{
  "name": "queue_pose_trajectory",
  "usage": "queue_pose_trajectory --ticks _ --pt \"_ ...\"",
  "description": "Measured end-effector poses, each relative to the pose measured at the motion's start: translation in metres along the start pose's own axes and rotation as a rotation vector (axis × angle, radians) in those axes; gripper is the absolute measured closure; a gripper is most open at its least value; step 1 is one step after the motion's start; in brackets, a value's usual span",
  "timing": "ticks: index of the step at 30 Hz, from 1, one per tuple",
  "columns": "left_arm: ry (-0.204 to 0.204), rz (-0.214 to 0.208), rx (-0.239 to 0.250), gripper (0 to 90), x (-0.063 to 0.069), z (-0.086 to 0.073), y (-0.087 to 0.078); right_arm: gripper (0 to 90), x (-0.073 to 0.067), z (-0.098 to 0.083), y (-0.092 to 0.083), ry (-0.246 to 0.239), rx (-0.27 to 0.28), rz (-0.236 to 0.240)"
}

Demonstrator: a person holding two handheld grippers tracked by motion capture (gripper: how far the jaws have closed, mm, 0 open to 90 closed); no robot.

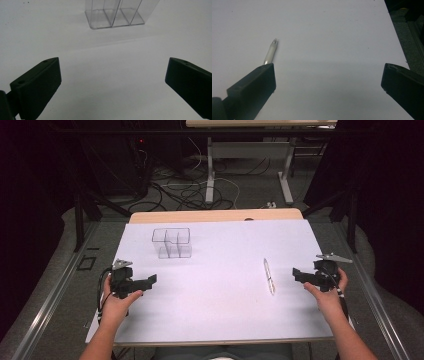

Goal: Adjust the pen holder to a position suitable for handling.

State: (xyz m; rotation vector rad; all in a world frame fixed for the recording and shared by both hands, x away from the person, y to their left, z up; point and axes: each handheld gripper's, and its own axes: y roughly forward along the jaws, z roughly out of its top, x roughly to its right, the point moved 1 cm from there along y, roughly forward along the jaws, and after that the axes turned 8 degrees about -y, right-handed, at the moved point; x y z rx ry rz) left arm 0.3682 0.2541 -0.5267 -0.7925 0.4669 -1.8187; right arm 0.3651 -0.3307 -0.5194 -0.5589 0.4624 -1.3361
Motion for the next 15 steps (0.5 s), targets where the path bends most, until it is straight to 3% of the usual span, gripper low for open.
queue_pose_trajectory --ticks 1,9,15 --pt "-0.021 -0.004 0.0 0.4 0.0 0.001 0.001 0.0 0.0 0.0 0.0 0.002 -0.001 0.003" --pt "-0.064 -0.017 -0.019 0.4 0.0 0.007 -0.001 0.0 -0.002 -0.005 0.001 -0.004 -0.029 0.016" --pt "-0.09 -0.026 -0.017 0.4 0.006 0.02 -0.005 0.0 -0.006 -0.004 -0.001 0.008 -0.011 0.031"
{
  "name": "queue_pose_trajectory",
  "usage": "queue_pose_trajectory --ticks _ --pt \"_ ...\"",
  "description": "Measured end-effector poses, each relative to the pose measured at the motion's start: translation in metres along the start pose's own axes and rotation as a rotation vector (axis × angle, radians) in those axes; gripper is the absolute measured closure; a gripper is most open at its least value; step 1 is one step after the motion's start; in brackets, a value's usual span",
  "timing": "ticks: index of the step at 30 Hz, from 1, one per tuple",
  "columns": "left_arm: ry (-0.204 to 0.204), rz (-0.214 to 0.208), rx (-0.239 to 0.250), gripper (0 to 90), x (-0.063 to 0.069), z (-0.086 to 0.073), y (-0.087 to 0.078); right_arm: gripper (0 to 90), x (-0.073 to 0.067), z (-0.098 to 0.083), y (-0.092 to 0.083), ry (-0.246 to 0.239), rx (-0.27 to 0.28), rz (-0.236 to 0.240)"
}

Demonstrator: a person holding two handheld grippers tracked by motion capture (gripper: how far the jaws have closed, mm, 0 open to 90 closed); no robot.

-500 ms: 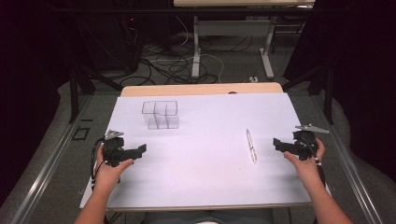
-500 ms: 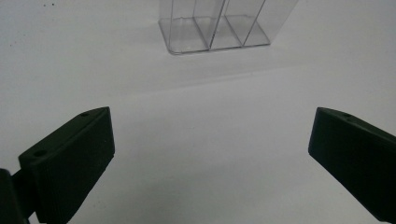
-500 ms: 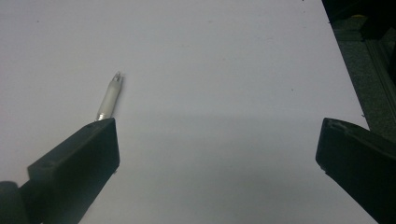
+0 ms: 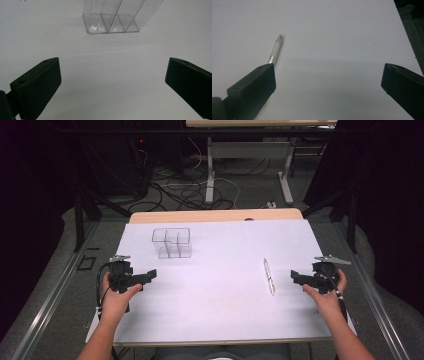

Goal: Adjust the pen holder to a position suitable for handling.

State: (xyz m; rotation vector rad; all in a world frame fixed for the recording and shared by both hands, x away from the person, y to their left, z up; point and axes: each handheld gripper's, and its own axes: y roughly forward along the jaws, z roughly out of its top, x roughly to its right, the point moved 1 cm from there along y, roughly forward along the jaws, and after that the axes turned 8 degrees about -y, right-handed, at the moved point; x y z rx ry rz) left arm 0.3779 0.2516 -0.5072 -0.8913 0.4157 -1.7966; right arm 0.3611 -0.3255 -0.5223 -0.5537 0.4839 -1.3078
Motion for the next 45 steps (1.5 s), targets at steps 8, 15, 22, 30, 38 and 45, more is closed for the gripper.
queue_pose_trajectory --ticks 8,15,22,30,38,45 --pt "0.006 0.0 -0.024 0.4 0.009 0.019 0.0 0.0 -0.003 -0.001 -0.004 -0.016 0.01 0.002" --pt "0.025 0.004 -0.024 0.5 0.026 0.045 0.004 0.0 -0.003 -0.003 -0.003 -0.018 0.002 0.01" --pt "0.058 0.013 -0.042 1.8 0.039 0.065 0.006 0.0 -0.005 -0.003 -0.007 -0.011 0.01 0.015" --pt "0.095 0.057 -0.037 8.6 0.051 0.083 0.011 0.0 -0.008 -0.004 -0.006 -0.006 0.001 0.026" --pt "0.118 0.1 -0.027 16.4 0.058 0.099 0.019 0.0 -0.008 -0.005 -0.005 -0.014 -0.001 0.028" --pt "0.141 0.158 -0.028 23.5 0.064 0.115 0.026 0.0 -0.01 -0.005 -0.004 -0.009 -0.009 0.033"
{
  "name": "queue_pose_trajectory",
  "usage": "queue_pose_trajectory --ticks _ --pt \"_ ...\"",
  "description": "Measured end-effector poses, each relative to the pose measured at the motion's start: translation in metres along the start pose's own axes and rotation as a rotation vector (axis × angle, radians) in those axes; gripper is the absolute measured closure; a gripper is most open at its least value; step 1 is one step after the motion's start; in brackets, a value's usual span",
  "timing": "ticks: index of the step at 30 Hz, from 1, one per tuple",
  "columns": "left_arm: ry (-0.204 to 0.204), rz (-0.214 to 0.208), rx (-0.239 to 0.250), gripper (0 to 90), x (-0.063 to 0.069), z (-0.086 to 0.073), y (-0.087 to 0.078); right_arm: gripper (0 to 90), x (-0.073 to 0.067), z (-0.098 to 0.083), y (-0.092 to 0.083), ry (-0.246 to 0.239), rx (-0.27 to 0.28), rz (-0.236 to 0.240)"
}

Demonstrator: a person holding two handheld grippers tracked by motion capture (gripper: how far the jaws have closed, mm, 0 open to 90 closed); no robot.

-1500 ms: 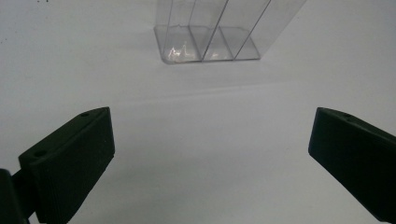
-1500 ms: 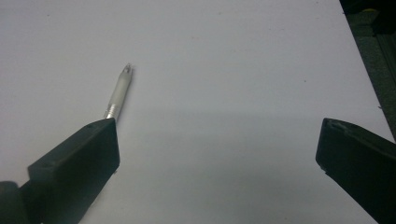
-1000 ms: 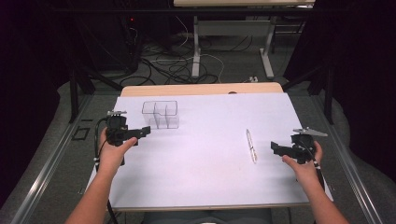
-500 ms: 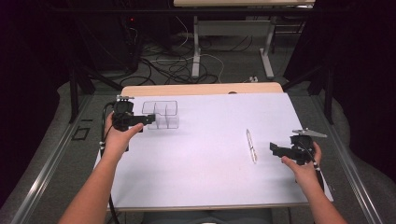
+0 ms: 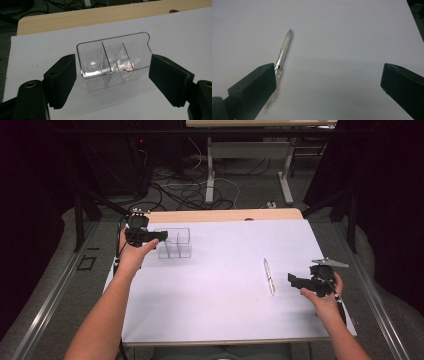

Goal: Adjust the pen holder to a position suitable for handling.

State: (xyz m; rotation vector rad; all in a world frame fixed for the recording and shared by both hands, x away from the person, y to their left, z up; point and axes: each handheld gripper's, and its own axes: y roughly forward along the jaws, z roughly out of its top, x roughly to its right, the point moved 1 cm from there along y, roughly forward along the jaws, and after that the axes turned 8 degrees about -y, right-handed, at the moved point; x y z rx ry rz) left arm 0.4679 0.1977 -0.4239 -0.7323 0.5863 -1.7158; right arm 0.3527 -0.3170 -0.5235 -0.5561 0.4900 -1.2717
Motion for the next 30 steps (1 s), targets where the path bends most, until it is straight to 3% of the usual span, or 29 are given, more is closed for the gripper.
queue_pose_trajectory --ticks 5,13,20,30 --pt "0.001 0.024 -0.015 33.7 -0.001 0.008 0.004 0.0 0.001 0.0 0.0 0.001 0.0 0.001" --pt "-0.038 0.062 -0.044 42.5 -0.009 0.017 0.017 0.0 0.0 0.0 0.0 -0.004 0.002 0.003" --pt "-0.132 0.071 -0.087 49.0 -0.018 0.018 0.028 0.0 0.0 -0.001 0.0 -0.004 0.001 0.01" --pt "-0.146 0.075 -0.107 56.3 -0.023 0.017 0.036 0.2 0.001 -0.001 0.0 -0.006 0.003 0.015"
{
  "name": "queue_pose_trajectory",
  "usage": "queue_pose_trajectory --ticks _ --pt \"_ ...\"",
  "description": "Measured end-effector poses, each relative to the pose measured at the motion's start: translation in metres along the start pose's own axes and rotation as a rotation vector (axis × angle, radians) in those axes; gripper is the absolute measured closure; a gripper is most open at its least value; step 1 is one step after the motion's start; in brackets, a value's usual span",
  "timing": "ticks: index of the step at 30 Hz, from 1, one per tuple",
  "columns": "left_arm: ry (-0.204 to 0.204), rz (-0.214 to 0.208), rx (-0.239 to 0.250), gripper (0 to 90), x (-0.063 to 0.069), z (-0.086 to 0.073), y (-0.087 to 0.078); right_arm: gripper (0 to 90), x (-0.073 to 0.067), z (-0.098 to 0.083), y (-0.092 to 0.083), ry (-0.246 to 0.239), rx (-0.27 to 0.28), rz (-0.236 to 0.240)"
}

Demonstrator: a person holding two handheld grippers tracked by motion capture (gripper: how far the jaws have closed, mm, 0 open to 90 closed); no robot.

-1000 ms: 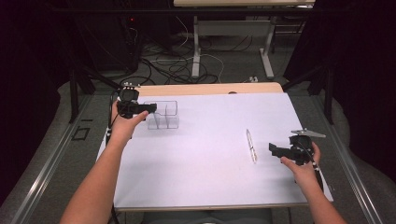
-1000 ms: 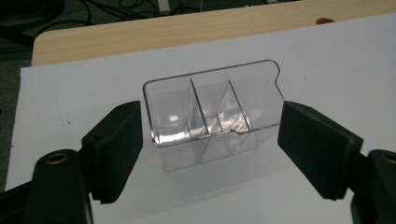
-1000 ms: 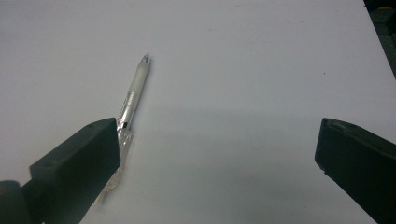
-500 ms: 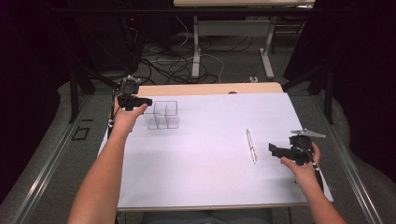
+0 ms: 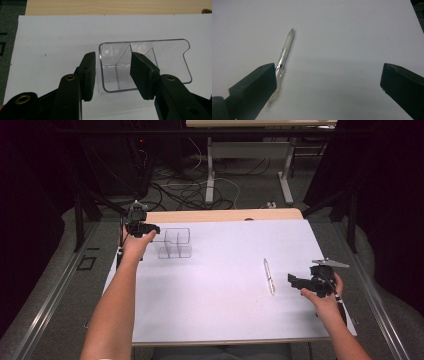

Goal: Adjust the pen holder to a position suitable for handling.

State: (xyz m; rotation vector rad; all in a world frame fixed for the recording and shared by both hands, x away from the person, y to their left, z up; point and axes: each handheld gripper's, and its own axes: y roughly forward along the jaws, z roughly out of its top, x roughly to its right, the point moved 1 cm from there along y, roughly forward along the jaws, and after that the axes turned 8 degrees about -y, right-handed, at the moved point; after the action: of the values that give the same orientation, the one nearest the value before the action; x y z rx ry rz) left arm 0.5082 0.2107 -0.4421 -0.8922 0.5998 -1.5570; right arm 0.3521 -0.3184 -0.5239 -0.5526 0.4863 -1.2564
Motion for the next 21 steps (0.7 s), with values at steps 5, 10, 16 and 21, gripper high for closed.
queue_pose_trajectory --ticks 5,10,16,21 --pt "0.01 0.022 -0.031 60.2 -0.001 -0.003 0.007 0.6 0.0 0.0 0.001 -0.003 -0.005 0.003" --pt "0.004 0.044 -0.055 64.2 -0.003 -0.004 0.013 1.0 0.0 0.0 0.001 -0.002 -0.007 0.003" --pt "0.003 0.056 -0.066 67.5 -0.005 -0.005 0.017 1.4 0.0 -0.001 0.001 0.006 -0.01 0.005" --pt "-0.005 0.061 -0.08 72.0 -0.008 -0.004 0.017 1.9 0.0 -0.001 0.002 0.0 -0.012 0.01"
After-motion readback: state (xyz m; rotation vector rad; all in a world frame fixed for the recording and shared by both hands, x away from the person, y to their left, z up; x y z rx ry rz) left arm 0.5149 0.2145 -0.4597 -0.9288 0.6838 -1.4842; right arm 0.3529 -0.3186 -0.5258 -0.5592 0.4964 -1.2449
